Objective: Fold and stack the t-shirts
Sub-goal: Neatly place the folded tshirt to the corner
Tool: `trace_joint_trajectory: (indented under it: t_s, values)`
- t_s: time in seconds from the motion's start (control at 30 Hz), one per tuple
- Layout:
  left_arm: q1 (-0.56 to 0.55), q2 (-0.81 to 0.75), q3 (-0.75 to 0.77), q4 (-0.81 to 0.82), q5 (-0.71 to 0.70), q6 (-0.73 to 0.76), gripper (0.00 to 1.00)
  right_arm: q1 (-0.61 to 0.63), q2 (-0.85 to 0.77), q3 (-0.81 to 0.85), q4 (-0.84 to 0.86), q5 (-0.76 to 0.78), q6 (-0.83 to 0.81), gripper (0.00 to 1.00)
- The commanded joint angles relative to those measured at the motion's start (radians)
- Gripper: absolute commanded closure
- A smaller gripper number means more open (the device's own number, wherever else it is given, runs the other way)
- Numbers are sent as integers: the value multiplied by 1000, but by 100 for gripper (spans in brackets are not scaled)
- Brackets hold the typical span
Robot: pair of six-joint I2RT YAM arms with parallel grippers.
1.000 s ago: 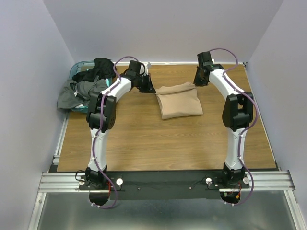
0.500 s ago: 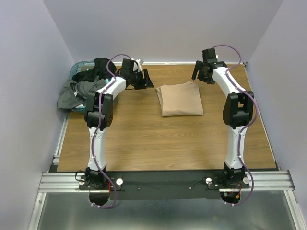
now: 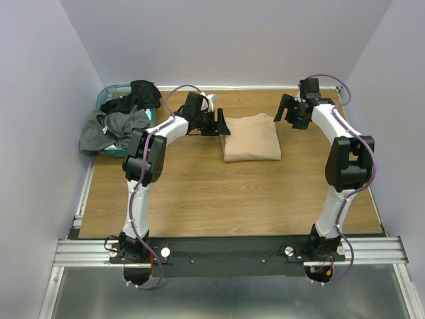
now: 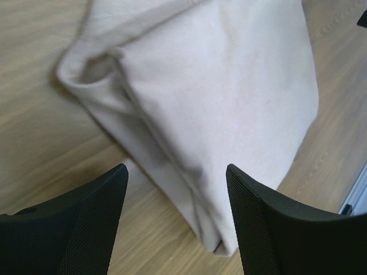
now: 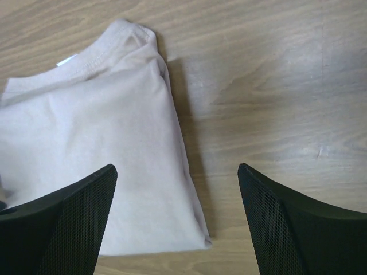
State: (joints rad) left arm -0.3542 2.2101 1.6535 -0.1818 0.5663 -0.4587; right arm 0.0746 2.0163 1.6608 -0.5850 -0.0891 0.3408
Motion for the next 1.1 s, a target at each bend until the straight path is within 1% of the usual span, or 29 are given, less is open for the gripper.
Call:
trace_joint_trajectory:
  t_s: [0.0,0.07,0.17,0.23,0.3,0.47,0.7,0.77,0.8,0.9,0.93,1.03,1.07]
  values:
    - [-17,-43,-24,44,32,-24,23,-25,-91,-101,74,-124,-29,8]
    - [-19,-35,-27,32,9,-31,23,-25,-113,-134,85,-138,-36,8]
    - [-19,-24,-21,-19,-74,-28,23,-27,-160,-200,109,-176,-45,8]
    - [-20,-18,-15,-57,-103,-21,23,-27,-165,-214,120,-208,-51,8]
    - [-20,-15,-20,-62,-129,-21,22,-29,-165,-229,129,-224,-59,8]
    - [-23,5,-20,-28,-100,-34,23,-36,-159,-246,148,-274,-71,8]
    - [-31,33,-18,33,-43,-58,23,-70,-110,-251,163,-415,-106,8]
    - [-32,45,-21,41,-37,-60,25,-70,-97,-251,169,-429,-112,8]
    - [-35,49,-21,47,-26,-60,27,-99,-81,-250,172,-448,-115,8]
    - [-38,66,-23,54,-25,-60,30,-127,-50,-249,178,-504,-128,8]
    - [-40,74,-24,54,-26,-58,33,-131,-42,-249,182,-520,-131,8]
    - [-43,86,-32,53,-25,-58,39,-153,-15,-237,188,-550,-135,8]
    - [-45,94,-35,54,-25,-60,43,-156,-8,-234,191,-566,-135,8]
